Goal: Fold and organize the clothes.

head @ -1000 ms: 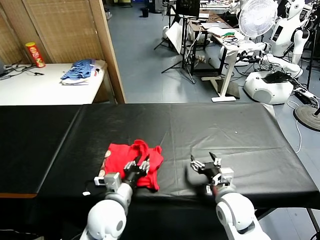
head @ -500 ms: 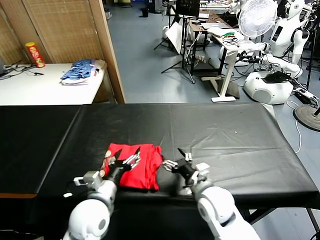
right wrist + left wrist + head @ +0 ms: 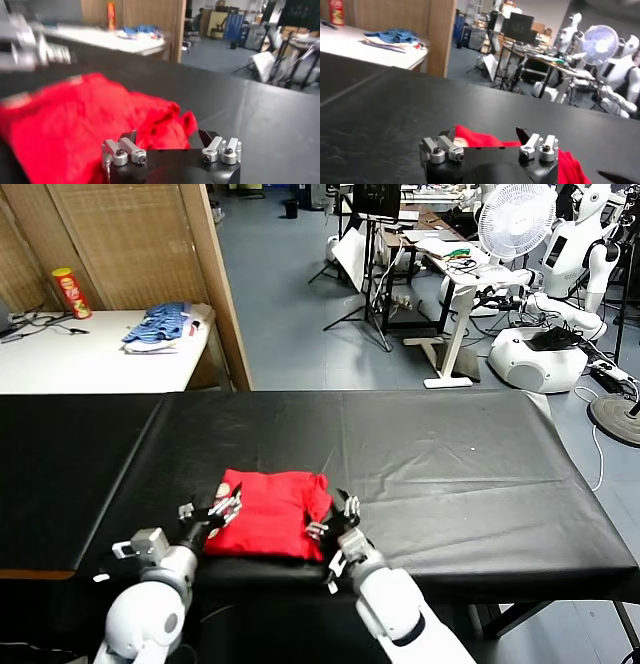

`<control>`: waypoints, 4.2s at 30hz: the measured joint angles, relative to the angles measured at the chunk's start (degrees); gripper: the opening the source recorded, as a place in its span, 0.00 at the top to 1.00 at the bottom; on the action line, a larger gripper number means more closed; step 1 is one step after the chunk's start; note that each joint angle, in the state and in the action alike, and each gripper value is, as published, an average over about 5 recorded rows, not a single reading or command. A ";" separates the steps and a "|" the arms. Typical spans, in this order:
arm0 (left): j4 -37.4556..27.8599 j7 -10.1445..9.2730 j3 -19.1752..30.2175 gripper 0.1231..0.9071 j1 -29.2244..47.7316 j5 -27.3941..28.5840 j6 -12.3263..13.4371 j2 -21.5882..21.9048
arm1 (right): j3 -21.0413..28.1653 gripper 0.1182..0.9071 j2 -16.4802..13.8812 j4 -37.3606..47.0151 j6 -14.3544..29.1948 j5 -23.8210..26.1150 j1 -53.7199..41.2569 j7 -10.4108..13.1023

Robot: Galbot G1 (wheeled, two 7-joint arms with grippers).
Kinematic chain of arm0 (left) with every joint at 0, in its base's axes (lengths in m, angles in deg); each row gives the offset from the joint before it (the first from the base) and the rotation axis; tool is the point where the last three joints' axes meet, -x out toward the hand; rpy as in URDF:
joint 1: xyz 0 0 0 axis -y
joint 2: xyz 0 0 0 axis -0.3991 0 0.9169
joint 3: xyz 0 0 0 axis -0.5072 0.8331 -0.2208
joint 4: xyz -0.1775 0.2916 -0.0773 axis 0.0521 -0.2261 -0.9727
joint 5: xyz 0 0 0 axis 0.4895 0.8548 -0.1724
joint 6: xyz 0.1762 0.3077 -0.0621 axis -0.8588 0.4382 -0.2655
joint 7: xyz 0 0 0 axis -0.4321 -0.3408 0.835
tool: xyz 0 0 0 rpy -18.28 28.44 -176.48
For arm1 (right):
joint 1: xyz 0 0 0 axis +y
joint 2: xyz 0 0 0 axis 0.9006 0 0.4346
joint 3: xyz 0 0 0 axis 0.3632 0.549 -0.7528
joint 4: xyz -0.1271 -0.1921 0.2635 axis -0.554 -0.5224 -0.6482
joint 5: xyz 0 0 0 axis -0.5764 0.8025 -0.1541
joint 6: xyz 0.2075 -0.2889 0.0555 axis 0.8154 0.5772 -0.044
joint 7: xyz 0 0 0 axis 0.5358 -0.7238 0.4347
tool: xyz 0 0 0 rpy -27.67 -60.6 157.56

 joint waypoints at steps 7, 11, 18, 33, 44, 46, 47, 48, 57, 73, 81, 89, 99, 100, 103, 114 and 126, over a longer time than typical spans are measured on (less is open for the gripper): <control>-2.99 0.69 -2.38 0.14 -0.68 -7.62 0.40 -0.76 | -3.14 0.14 0.01 -3.15 4.81 -9.65 0.87 2.69; -4.40 1.90 -3.04 0.14 -0.46 -12.32 0.10 -0.94 | -5.73 0.14 -0.89 -5.87 6.27 -15.12 1.62 2.88; -6.94 1.44 -3.73 0.17 1.15 -22.00 -1.35 -1.04 | -8.52 0.14 -1.87 -8.95 7.61 -17.06 3.26 3.08; -7.82 2.40 -2.50 0.96 1.56 -16.68 2.35 -0.83 | -11.40 0.14 -0.52 -10.96 4.68 -11.75 6.08 6.51; -4.97 1.95 -3.82 0.97 -0.74 23.43 6.12 3.45 | -14.56 0.14 0.13 -12.70 -1.95 -7.42 8.80 9.61; -4.63 2.04 -4.76 0.97 -1.09 28.85 6.92 5.20 | -14.94 0.14 0.24 -12.87 -2.22 -7.39 8.99 9.62; -4.50 2.10 -5.31 0.97 -1.26 31.42 7.46 6.23 | -15.11 0.14 0.30 -12.93 -2.38 -7.38 9.06 9.62; -4.37 2.14 -5.93 0.97 -1.44 33.87 8.00 7.35 | -15.25 0.14 0.34 -12.98 -2.57 -7.38 9.11 9.62; -1.09 2.41 -12.73 0.97 -3.61 46.85 8.65 17.95 | -15.19 0.14 0.60 -13.10 -3.39 -7.38 8.71 9.55; -0.06 1.02 8.38 0.87 -5.50 41.60 12.79 11.19 | -15.18 0.14 -1.31 -14.45 -3.76 -12.45 9.52 5.04; 3.52 9.60 12.79 0.31 -6.96 34.42 19.83 11.45 | -12.82 0.14 -3.97 -12.98 -9.23 -27.26 6.51 2.26; 9.83 9.67 10.76 0.14 -5.91 24.00 19.11 12.34 | -5.62 0.14 -1.75 -7.73 -13.54 -47.42 -1.14 3.11; 13.01 8.10 7.10 0.14 -6.91 21.47 17.50 11.22 | 1.87 0.15 3.62 3.77 -13.01 -53.82 -10.11 2.93; 13.39 8.10 6.79 0.14 -6.96 20.99 17.49 11.17 | 2.23 0.16 4.16 4.92 -12.80 -53.93 -10.61 2.88; 14.71 8.05 5.69 0.14 -7.20 19.52 17.28 11.22 | 2.94 0.26 5.67 8.02 -12.19 -54.13 -11.75 2.55; 16.86 7.51 2.97 0.14 -6.88 18.35 16.94 11.69 | 3.52 0.95 7.60 13.51 -8.44 -47.73 -12.74 -3.02; 10.98 5.30 3.06 0.14 -5.53 22.79 17.91 11.25 | 1.64 0.99 -5.57 9.51 1.80 -16.34 -14.32 -11.90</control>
